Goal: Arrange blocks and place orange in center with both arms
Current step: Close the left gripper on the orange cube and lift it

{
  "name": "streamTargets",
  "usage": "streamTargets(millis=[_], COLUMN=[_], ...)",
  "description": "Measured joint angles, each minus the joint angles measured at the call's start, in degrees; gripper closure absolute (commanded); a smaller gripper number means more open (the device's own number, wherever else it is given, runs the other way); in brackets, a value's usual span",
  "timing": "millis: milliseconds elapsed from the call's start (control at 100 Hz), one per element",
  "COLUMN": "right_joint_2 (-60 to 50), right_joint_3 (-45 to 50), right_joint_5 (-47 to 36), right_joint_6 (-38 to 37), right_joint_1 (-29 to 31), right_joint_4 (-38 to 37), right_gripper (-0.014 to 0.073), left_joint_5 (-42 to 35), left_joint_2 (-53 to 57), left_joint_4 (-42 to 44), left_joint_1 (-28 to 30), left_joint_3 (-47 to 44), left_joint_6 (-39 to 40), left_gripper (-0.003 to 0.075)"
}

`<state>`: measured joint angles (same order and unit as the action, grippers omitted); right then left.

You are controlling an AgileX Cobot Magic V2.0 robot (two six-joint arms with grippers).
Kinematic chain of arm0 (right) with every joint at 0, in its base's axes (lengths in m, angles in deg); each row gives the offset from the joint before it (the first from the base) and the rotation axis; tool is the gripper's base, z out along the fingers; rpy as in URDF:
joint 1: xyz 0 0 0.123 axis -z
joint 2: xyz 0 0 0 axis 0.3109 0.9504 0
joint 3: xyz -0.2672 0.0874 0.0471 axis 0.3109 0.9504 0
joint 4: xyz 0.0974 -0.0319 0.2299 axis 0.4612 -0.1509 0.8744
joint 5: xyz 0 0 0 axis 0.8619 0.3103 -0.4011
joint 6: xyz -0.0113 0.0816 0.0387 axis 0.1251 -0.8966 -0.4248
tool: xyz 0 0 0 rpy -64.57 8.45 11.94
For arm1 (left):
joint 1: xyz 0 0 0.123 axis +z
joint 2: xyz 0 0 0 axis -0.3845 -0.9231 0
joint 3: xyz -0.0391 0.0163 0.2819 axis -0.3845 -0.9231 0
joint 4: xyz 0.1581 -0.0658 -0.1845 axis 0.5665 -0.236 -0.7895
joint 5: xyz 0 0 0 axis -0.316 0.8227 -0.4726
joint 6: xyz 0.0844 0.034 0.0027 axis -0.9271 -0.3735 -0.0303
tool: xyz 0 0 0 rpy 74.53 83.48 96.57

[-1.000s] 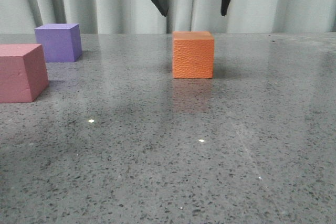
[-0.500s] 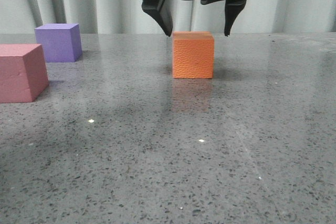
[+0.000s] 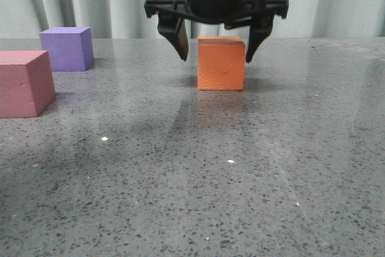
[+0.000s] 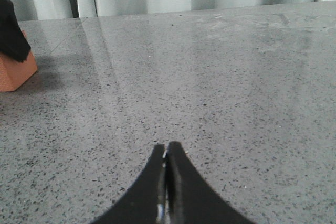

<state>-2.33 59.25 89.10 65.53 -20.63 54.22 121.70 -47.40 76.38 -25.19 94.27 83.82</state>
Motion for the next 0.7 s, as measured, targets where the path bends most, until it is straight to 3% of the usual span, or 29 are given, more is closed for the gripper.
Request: streamTargets(millis=[190,260,330,550,700], right_joint_2=[0.0,0.0,0.0,0.0,0.0], right_joint_3=[0.0,0.0,0.1,0.1,0.1], right_joint_5=[0.0,0.0,0.0,0.0,0.0], right_joint_6=[0.0,0.0,0.0,0.0,0.0], right_joint_1=[0.0,0.0,0.0,0.0,0.0], right_joint_4=[0.0,0.0,0.0,0.0,0.0], right_gripper=[0.0661,0.0661,0.0661,0.0661,0.0661], left_joint_5=[0.0,0.0,0.0,1.3,5.5], left_joint_2=[-0.6,-0.6,-0.6,-0.6,-0.6], left_joint_4=[-0.4,-0.4,-0.4,-0.4,-0.5], left_joint_1=[0.0,0.0,0.0,0.0,0.0], left_joint_3=[0.0,0.0,0.0,0.4,3.1], left_joint_6=[0.0,0.0,0.0,0.1,-0.6], left_gripper=[0.0104,0.0139,0.0229,0.061,0.0677])
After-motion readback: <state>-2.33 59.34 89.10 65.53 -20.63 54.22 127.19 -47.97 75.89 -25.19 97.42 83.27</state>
